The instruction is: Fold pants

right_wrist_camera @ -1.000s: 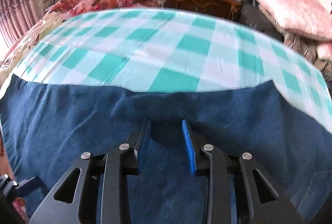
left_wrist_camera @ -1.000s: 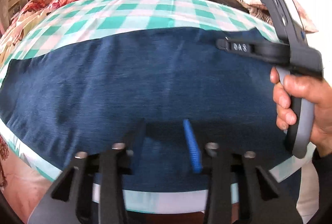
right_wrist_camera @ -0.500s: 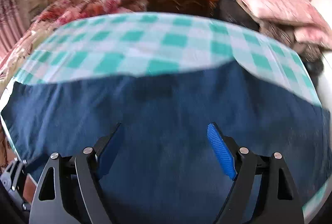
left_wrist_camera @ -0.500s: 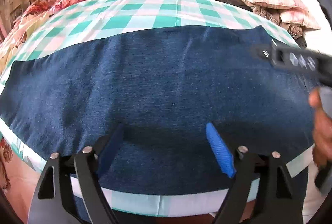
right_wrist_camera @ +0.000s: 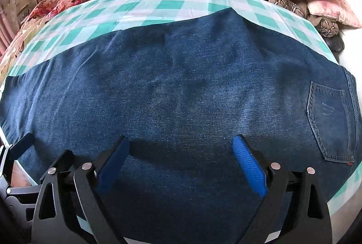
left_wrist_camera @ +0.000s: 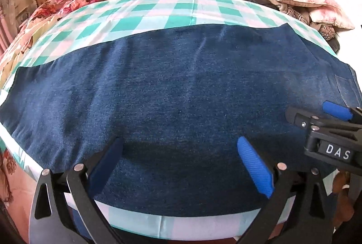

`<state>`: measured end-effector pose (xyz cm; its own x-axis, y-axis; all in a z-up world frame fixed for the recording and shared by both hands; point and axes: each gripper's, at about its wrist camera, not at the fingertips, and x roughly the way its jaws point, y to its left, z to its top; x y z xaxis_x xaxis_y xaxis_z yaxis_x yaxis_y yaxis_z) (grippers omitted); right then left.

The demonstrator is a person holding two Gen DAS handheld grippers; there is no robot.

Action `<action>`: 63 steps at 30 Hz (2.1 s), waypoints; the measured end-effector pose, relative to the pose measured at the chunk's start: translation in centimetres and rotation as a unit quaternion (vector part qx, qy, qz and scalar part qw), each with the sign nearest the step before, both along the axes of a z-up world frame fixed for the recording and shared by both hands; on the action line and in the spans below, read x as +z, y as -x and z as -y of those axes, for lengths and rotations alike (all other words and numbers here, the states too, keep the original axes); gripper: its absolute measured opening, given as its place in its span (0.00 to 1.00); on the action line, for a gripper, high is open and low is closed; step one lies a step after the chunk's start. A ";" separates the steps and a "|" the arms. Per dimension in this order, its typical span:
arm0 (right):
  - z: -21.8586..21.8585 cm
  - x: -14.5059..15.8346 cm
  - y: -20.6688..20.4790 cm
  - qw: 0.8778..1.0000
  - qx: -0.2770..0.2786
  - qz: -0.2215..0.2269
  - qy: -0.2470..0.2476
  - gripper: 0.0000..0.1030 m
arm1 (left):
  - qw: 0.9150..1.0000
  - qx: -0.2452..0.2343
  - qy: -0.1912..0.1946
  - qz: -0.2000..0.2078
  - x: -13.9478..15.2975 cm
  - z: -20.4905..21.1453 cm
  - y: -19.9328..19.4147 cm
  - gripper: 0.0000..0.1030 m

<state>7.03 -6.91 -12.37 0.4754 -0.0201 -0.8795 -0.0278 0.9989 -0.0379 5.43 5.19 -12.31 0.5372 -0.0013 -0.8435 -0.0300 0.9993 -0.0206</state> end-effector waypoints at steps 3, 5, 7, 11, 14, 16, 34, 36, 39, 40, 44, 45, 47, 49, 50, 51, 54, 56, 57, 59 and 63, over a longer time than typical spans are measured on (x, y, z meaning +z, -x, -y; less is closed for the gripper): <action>0.4 -0.2 0.2 1.000 -0.004 0.006 -0.009 0.94 | 1.000 -0.005 0.000 0.001 0.0 -0.1 0.1 0.98; 0.3 -0.2 0.4 1.000 -0.004 0.013 -0.004 0.95 | 1.000 -0.004 -0.002 -0.002 0.0 0.0 0.1 0.98; 0.4 -0.2 0.4 1.000 -0.008 0.018 -0.003 0.95 | 1.000 -0.004 0.000 -0.006 0.0 0.0 0.0 0.98; 0.4 -0.3 0.5 1.000 -0.006 0.024 0.000 0.95 | 1.000 -0.005 -0.003 -0.006 0.1 -0.2 0.0 0.98; 0.3 -0.1 0.3 1.000 -0.002 0.015 0.001 0.93 | 1.000 -0.003 -0.007 -0.003 0.1 -0.4 0.1 0.98; 0.2 0.4 0.3 1.000 -0.002 0.023 0.002 0.82 | 1.000 0.004 -0.010 0.000 0.3 -1.2 0.1 0.92; -5.5 0.6 -6.2 0.998 0.038 0.034 0.039 0.40 | 0.998 0.069 -0.015 0.002 1.1 -9.2 -0.1 0.71; -5.6 0.5 -6.3 0.997 0.036 0.043 0.044 0.40 | 0.997 0.075 -0.021 0.004 1.3 -9.9 0.1 0.71; -5.8 0.3 -6.3 0.997 0.038 0.049 0.053 0.40 | 0.996 0.086 -0.032 0.004 1.5 -11.0 0.4 0.71; -5.8 0.3 -6.3 0.997 0.038 0.050 0.055 0.40 | 0.996 0.088 -0.032 0.003 1.4 -11.4 0.5 0.71; -6.0 0.3 -6.0 0.996 0.035 0.054 0.062 0.40 | 0.994 0.102 -0.044 -0.002 1.0 -13.1 0.6 0.71; -6.1 0.3 -6.0 0.996 0.034 0.055 0.064 0.40 | 0.994 0.104 -0.044 -0.002 1.0 -13.5 0.6 0.71; -6.2 0.4 -6.1 0.996 0.033 0.054 0.067 0.40 | 0.994 0.103 -0.046 -0.001 0.9 -14.3 0.5 0.71; -6.1 0.5 -6.3 0.997 0.027 0.048 0.061 0.40 | 0.993 0.103 -0.050 -0.001 0.8 -14.8 0.3 0.72; -5.9 0.6 -6.3 0.997 0.021 0.045 0.052 0.41 | 0.994 0.102 -0.049 0.000 0.8 -15.0 0.3 0.72; -5.9 0.9 -6.1 0.998 0.018 0.048 0.041 0.41 | 0.994 0.101 -0.048 0.000 0.8 -15.3 0.2 0.72; -7.0 2.3 -4.7 0.996 0.039 0.075 0.028 0.41 | 0.993 0.103 -0.051 0.002 0.8 -15.9 -0.1 0.72; -8.6 2.6 -3.4 0.994 0.070 0.079 0.013 0.41 | 0.994 0.108 -0.031 0.003 0.9 -17.2 -0.6 0.72; -9.3 2.6 -3.0 0.994 0.083 0.077 0.010 0.41 | 0.993 0.111 -0.026 0.005 0.9 -17.8 -0.8 0.71; -10.7 2.3 -2.2 0.992 0.101 0.071 0.012 0.41 | 0.992 0.120 -0.039 0.018 1.1 -19.6 -1.8 0.70; -12.1 0.9 -1.7 0.992 0.117 0.050 0.015 0.41 | 0.989 0.141 -0.049 0.015 0.9 -24.4 -4.5 0.48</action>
<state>8.73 5.15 -11.44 0.5545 0.0756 -0.8288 -0.2526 0.9642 -0.0810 9.94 29.58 -11.41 0.5291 0.2320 -0.8162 -0.3077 0.9489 0.0702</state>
